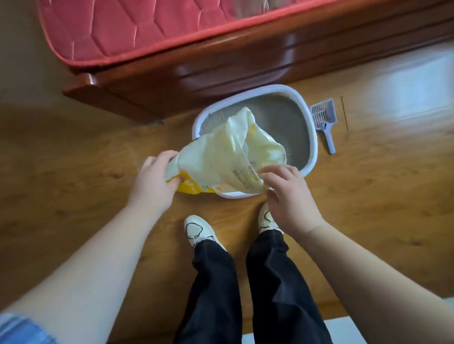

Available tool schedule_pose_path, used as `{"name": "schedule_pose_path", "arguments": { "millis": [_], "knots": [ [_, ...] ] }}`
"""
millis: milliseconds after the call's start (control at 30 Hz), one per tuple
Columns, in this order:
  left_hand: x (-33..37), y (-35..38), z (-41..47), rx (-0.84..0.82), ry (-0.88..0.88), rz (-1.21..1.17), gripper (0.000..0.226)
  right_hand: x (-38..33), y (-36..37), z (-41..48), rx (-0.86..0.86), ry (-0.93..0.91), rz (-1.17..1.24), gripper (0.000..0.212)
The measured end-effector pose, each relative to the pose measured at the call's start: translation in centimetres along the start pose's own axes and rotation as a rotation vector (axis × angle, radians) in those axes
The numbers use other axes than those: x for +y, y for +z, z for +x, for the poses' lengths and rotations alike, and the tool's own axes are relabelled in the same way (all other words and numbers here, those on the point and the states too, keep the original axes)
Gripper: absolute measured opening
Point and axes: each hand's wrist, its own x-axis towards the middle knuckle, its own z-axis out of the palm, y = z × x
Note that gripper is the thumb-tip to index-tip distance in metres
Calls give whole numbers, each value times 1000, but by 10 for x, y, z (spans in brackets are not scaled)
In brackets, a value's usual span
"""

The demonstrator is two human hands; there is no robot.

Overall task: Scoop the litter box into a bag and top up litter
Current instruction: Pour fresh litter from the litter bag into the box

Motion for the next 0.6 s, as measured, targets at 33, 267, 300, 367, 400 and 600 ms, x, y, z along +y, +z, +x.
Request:
{"name": "schedule_pose_path", "arguments": {
  "millis": [33,267,300,367,400,600],
  "knots": [
    [0,7,3,20,12,-17,52,2,3,3,-53,103,50,45],
    [13,32,-3,158,75,-120,35,-9,24,31,-57,720,730,49],
    [17,32,-3,175,89,-124,33,-7,27,34,-12,752,752,45],
    [26,32,-4,188,123,-133,32,-1,29,39,72,798,766,40],
    [31,32,-4,186,142,-146,32,3,30,40,98,822,784,37],
    [65,41,-7,172,422,-145,37,27,37,39,221,985,935,24]
  ]
}}
